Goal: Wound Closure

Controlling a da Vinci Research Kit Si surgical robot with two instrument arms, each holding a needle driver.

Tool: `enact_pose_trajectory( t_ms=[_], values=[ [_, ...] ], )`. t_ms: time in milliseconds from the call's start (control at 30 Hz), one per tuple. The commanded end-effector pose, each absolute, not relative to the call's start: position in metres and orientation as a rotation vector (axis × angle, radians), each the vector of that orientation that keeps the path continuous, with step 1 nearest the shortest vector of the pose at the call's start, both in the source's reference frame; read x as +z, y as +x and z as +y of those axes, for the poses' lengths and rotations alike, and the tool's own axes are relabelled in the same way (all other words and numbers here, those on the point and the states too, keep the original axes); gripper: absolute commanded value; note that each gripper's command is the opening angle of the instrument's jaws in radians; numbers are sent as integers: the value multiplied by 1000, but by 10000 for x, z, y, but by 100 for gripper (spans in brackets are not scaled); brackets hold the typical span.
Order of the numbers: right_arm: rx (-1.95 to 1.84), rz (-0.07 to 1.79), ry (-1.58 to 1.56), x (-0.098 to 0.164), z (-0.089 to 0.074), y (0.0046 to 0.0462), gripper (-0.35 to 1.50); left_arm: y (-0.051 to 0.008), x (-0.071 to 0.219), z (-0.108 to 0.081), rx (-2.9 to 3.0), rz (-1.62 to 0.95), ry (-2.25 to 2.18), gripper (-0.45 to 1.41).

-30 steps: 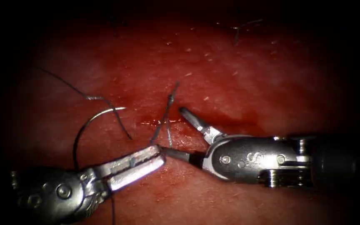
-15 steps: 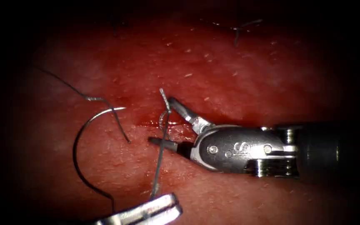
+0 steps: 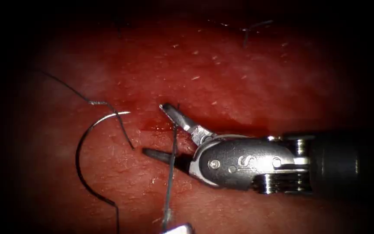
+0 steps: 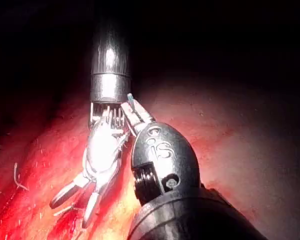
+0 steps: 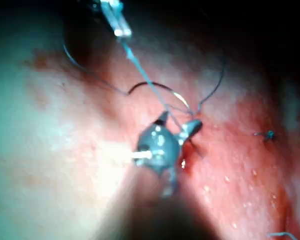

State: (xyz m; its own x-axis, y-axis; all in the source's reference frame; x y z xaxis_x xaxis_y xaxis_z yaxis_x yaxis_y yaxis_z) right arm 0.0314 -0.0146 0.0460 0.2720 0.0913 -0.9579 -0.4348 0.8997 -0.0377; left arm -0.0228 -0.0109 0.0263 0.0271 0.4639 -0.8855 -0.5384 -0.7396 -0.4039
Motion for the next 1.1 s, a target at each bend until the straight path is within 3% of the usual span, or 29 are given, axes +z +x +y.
enact_pose_trajectory(
  t_ms=[33,1100],
  values=[
    [354,1251,-321,464,-150,322,135,-234,266,-108,1798,80,-1596,-45],
    [305,1283,-352,483,-137,342,130,-232,289,-92,1798,81,-1601,-45]
  ],
)
